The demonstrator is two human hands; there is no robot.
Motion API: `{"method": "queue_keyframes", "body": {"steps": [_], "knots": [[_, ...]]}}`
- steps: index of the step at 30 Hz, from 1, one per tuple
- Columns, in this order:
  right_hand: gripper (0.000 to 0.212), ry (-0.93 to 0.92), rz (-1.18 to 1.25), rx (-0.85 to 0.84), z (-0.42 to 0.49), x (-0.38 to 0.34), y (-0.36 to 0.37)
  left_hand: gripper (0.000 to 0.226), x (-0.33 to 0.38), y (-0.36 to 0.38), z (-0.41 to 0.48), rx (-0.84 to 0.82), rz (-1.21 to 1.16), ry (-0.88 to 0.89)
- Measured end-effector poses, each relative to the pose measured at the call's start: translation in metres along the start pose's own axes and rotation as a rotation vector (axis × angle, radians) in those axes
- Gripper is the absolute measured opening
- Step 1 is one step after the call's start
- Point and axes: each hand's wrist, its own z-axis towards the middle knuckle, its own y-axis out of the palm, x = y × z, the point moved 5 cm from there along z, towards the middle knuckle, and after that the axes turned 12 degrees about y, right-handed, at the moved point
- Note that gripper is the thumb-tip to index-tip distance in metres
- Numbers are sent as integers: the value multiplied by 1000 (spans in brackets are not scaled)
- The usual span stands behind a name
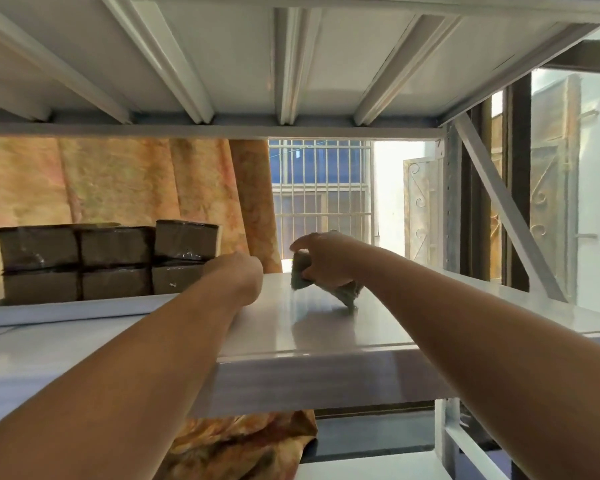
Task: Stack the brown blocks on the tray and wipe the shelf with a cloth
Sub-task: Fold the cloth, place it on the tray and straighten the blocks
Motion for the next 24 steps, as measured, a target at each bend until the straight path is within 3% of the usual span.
{"method": "queue_keyframes", "body": {"steps": [4, 8, 11, 15, 18, 20, 24], "knots": [[47, 112, 371, 90, 19, 17, -7, 30, 6, 0, 5, 40, -122, 108], [46, 256, 855, 56, 31, 39, 8, 17, 11, -5, 4, 39, -169, 210], [51, 254, 921, 10, 38, 54, 17, 11, 12, -6, 5, 37, -181, 231], [54, 237, 1039, -112, 41, 57, 19, 24, 12, -6, 9, 37, -225, 212], [38, 226, 1171, -373, 35, 49, 27, 26, 13, -7, 9, 61, -246, 195], [19, 267, 1154, -496, 28, 45, 32, 41, 12, -4, 10, 67, -271, 187], [1, 303, 1162, -493, 26, 46, 32, 47, 12, -8, 18, 198, -373, 209]]}}
